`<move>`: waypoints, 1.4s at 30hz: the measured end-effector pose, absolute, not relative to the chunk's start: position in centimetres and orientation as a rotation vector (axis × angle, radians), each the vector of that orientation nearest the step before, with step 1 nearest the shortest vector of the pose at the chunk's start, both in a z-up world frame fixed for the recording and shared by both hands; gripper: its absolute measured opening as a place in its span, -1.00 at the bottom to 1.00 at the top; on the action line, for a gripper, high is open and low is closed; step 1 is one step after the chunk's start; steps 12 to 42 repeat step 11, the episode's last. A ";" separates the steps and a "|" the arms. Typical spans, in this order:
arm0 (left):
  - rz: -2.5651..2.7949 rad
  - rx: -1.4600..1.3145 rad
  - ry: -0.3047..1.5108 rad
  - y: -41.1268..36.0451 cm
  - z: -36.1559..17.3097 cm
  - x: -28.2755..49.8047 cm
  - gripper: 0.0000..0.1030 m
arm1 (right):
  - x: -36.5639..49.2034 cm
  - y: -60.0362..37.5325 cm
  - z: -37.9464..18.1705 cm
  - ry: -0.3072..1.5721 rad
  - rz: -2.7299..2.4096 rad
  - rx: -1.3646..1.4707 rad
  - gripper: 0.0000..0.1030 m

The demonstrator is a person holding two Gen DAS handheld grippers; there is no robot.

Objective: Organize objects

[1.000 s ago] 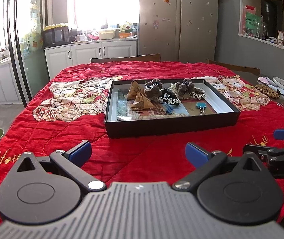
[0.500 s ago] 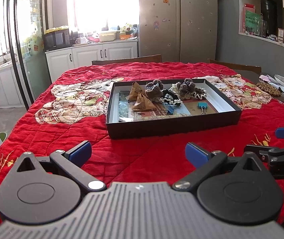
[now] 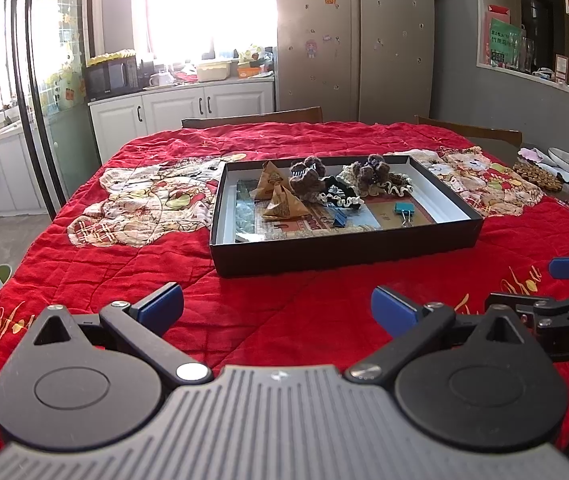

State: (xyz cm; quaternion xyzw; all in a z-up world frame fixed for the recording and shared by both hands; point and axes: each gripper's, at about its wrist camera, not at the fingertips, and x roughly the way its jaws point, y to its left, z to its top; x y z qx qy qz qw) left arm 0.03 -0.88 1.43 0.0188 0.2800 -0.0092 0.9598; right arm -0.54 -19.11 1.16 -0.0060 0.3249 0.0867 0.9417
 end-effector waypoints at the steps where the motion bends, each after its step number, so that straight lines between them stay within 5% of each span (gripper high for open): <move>1: -0.019 0.039 0.568 -0.9 1.4 0.0 1.00 | -0.5 -19.1 1.1 0.664 0.177 -0.012 0.87; 42: -0.035 0.061 0.557 -1.2 1.2 -0.1 1.00 | -0.2 -19.2 0.7 0.677 0.177 -0.012 0.87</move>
